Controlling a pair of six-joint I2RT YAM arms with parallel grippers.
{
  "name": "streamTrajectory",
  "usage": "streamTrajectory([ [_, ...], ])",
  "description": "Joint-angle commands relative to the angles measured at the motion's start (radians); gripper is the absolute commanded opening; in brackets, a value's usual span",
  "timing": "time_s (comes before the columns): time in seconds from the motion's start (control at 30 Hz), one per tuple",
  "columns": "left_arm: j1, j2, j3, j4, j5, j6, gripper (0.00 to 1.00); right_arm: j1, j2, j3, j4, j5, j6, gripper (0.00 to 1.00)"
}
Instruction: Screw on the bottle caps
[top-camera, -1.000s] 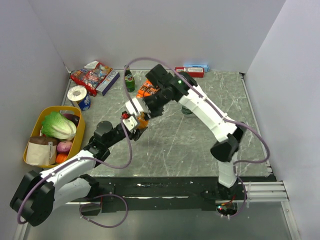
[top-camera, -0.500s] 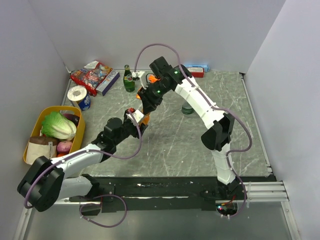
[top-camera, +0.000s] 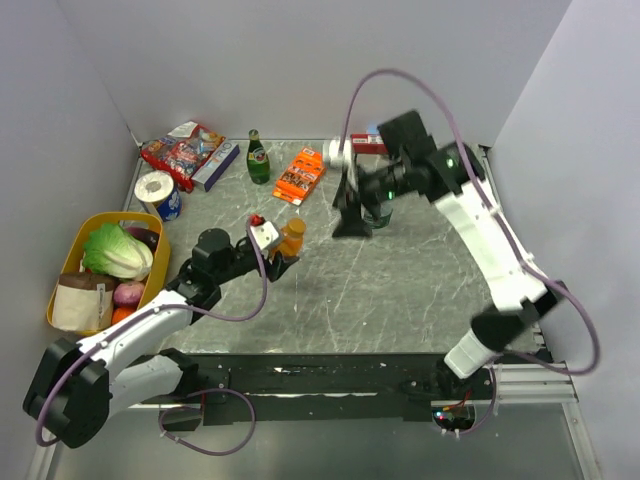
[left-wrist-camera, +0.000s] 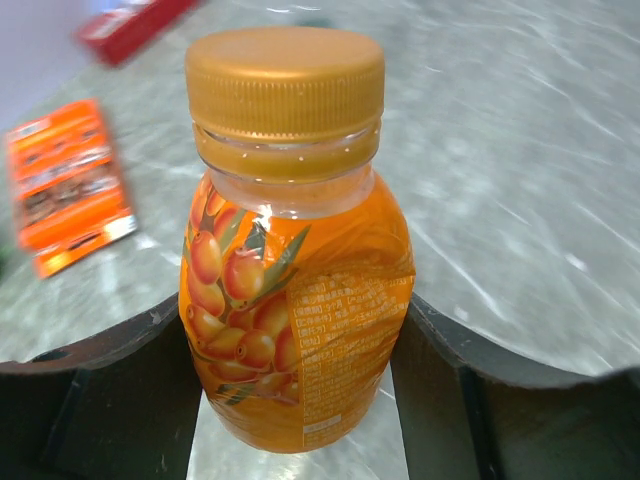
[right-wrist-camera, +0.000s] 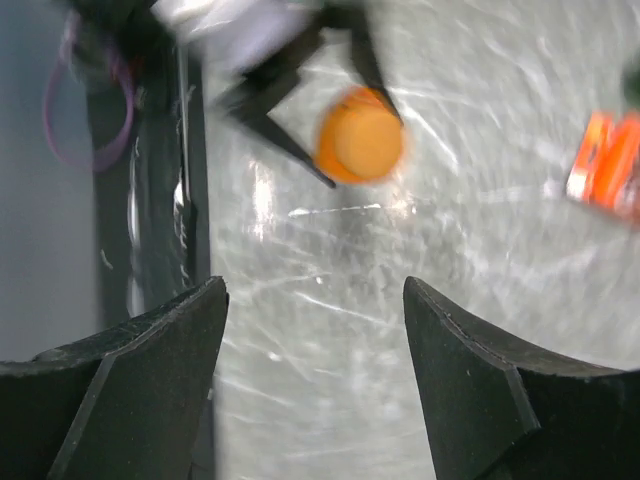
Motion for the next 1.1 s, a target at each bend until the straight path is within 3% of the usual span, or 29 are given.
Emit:
streamTrajectory([
  [0.0,0.007,0.000,0.102,-0.154,0.257,0.133,0.01,0.121,-0.101,-0.181,0.078,0.032,-0.489,0.79],
  [0.2,0.007,-0.001,0.150,-0.237,0.303,0.270,0.01,0.207,-0.097,-0.205,0.078,0.076,-0.690,0.78],
  [0.4,0.007,-0.027,0.148,-0.259,0.315,0.336,0.01,0.228,-0.078,-0.202,0.088,0.090,-0.752,0.78],
  [0.8,0.007,-0.053,0.139,-0.211,0.301,0.324,0.01,0.256,-0.032,-0.173,-0.009,0.113,-0.885,0.73],
  [1.07,0.005,-0.055,0.142,-0.213,0.295,0.353,0.01,0.273,0.014,-0.134,-0.021,0.116,-0.884,0.69],
])
